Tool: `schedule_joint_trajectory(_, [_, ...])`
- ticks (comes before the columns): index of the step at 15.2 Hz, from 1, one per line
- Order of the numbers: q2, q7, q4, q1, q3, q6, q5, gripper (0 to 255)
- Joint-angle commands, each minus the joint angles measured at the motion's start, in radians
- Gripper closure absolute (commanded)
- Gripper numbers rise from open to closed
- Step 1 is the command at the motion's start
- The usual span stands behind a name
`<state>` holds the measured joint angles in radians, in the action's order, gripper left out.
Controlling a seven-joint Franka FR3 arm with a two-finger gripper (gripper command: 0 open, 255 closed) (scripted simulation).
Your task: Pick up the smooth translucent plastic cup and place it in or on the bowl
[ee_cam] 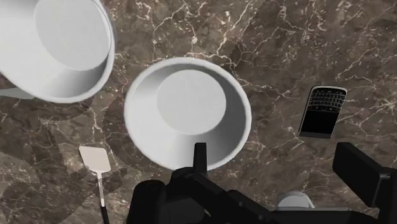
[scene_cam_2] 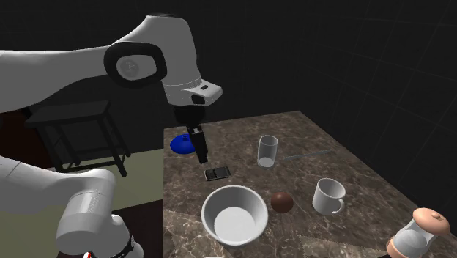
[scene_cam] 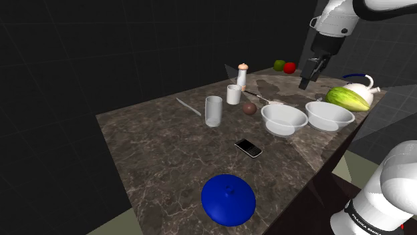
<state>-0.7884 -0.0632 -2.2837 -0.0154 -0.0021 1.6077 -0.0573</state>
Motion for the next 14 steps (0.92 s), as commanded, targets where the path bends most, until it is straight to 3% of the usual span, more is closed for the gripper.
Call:
schedule_joint_trajectory(1, [0.000, 0.000, 0.000, 0.000, 0.000, 0.000, 0.000, 0])
schedule_joint_trajectory(14, [0.486, 0.186, 0.270, 0.028, 0.123, 0.132, 0.065, 0])
